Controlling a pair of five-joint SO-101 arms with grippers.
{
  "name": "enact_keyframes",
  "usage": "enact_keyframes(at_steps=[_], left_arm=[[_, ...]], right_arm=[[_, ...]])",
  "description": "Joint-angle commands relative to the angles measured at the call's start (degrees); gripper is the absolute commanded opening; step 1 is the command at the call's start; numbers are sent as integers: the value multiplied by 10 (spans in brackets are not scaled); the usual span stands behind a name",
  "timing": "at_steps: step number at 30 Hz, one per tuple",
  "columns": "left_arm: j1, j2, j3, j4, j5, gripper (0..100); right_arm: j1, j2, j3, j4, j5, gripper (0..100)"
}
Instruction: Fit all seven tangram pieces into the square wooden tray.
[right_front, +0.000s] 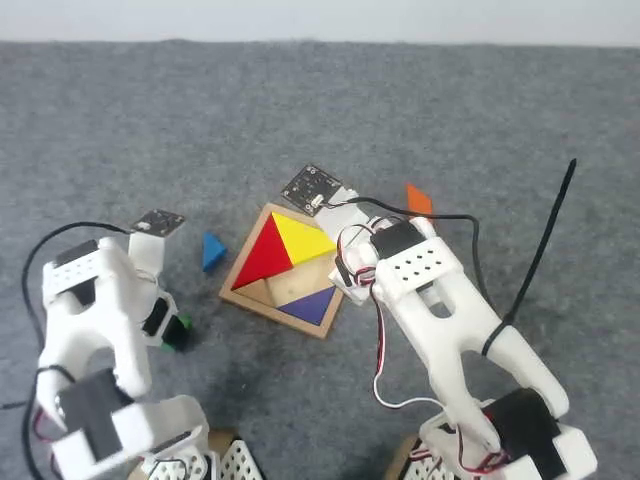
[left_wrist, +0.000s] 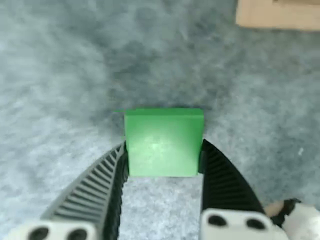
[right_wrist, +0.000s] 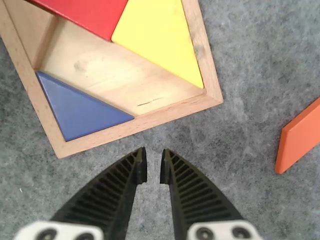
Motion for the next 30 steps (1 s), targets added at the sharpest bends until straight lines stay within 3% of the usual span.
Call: enact_keyframes(at_steps=[1,7,13,20,24,27,30], left_arm=[[-4,-73,-3,0,27,94],[5,-189,18,40,32,94],[105,-258,18,69,29,94],[266,-258,58,-91,22,96],[376,-249,73,-113,-90,96],[413,-222,64,-136,-164,96],[435,-173,39,-160,-193,96]], right_arm=[[10,-5,-2,-2,4,54],[33,-8,-3,-2,3,54],[71,-9,-11,-2,-12,54],[183,-51,-47,16,-97,54],[202,-58,-47,14,-123,54],[213,-58,-47,13,-124,54],[226,-64,-47,13,-129,54]])
